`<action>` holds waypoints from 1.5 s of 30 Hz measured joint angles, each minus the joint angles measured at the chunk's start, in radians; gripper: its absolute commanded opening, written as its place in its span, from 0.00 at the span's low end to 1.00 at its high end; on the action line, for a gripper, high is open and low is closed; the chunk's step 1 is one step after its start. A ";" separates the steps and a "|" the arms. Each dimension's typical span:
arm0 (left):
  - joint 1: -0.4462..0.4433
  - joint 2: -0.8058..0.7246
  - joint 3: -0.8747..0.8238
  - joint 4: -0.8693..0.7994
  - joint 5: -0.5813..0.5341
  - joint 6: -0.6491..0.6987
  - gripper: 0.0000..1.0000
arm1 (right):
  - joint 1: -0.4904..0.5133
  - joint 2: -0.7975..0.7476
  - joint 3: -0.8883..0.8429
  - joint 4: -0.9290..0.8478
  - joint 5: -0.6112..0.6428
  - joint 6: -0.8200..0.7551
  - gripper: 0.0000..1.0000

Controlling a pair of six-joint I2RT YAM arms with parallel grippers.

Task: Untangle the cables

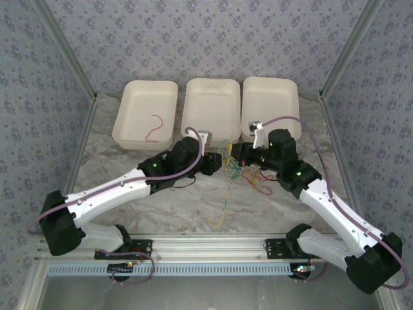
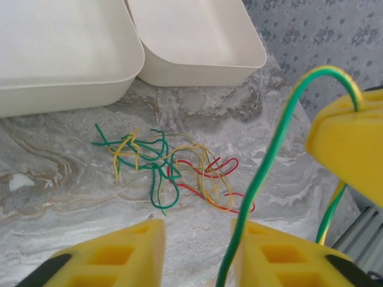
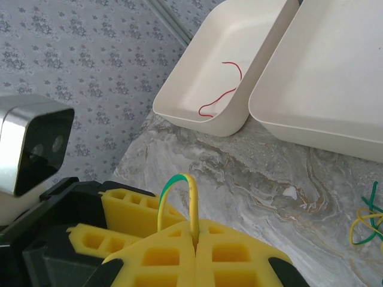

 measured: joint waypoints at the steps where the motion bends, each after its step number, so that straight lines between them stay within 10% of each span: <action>1: 0.004 0.004 0.008 -0.007 -0.002 0.004 0.00 | 0.002 0.002 0.000 0.000 0.000 0.000 0.00; 19: 0.156 0.229 0.474 -0.390 -0.006 0.391 0.00 | 0.127 0.136 0.053 -0.048 0.058 -0.154 0.00; 23: 0.163 0.272 0.532 -0.436 -0.078 0.459 0.61 | 0.135 0.172 0.079 -0.066 0.083 -0.163 0.00; 29: 0.185 0.267 0.634 -0.467 -0.285 0.444 0.70 | 0.066 0.217 0.173 -0.109 0.125 -0.132 0.00; 38: 0.136 -0.182 0.227 -0.428 -0.417 0.141 0.74 | -0.120 0.528 0.497 -0.109 0.217 0.048 0.00; 45: -0.073 -0.475 -0.135 -0.414 -0.431 -0.098 0.70 | -0.205 0.825 0.754 -0.055 0.295 0.216 0.00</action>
